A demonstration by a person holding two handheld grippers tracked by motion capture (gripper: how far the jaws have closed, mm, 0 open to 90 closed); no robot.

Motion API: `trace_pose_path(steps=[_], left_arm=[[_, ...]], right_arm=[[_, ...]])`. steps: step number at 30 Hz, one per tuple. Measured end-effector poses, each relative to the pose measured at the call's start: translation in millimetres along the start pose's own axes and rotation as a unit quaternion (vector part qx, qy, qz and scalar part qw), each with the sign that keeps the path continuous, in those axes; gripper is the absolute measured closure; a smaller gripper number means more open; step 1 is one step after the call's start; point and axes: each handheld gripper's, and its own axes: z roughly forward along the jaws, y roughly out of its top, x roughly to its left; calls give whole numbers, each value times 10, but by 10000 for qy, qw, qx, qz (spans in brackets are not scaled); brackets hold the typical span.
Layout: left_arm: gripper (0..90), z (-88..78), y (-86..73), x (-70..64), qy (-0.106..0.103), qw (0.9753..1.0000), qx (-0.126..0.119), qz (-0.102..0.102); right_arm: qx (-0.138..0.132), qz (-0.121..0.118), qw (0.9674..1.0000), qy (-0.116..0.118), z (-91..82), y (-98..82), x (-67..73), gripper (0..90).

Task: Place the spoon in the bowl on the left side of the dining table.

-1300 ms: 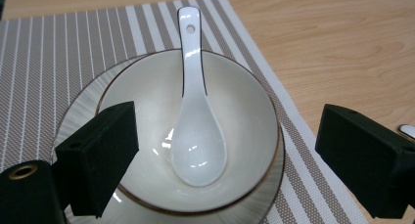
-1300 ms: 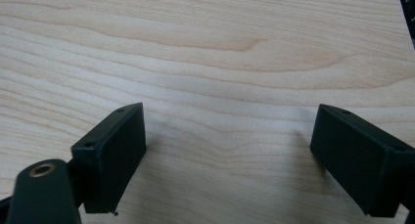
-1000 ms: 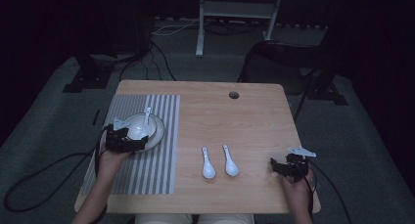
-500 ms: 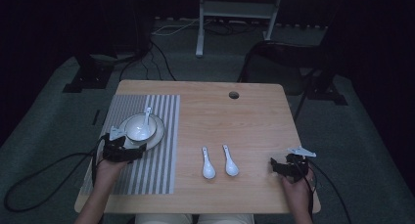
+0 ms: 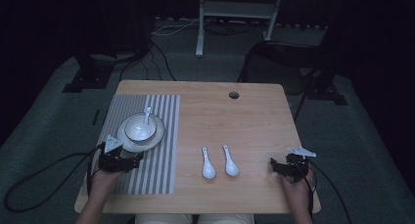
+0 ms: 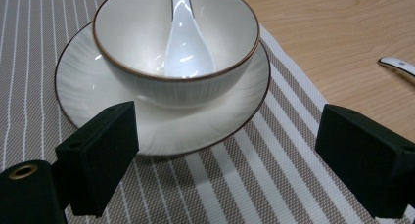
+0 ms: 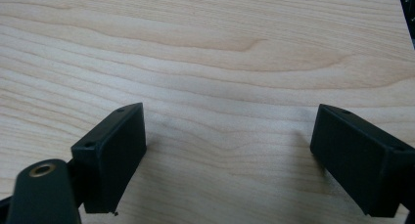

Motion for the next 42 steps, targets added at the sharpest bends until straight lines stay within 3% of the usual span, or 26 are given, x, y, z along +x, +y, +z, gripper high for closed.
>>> trace_pose_path(steps=[11, 16, 23, 36, 42], left_arm=[[90, -110, -299, 117, -121, 9996, -42, -233], [90, -171, -408, 134, -41, 9998, -37, -192], [90, -230, -589, 132, -89, 9996, 6, -250], [90, -385, -812, 204, 44, 9994, -66, -351], [90, -438, -875, 263, 223, 9989, -113, -390]], right_arm=[[3, -3, 10000, -1, -1, 0, 0, 127], [3, -2, 10000, -1, -1, 0, 0, 127], [4, -2, 10000, -1, -1, 0, 0, 127], [4, -3, 10000, -1, -1, 0, 0, 127], [3, -3, 10000, -1, -1, 0, 0, 127]])
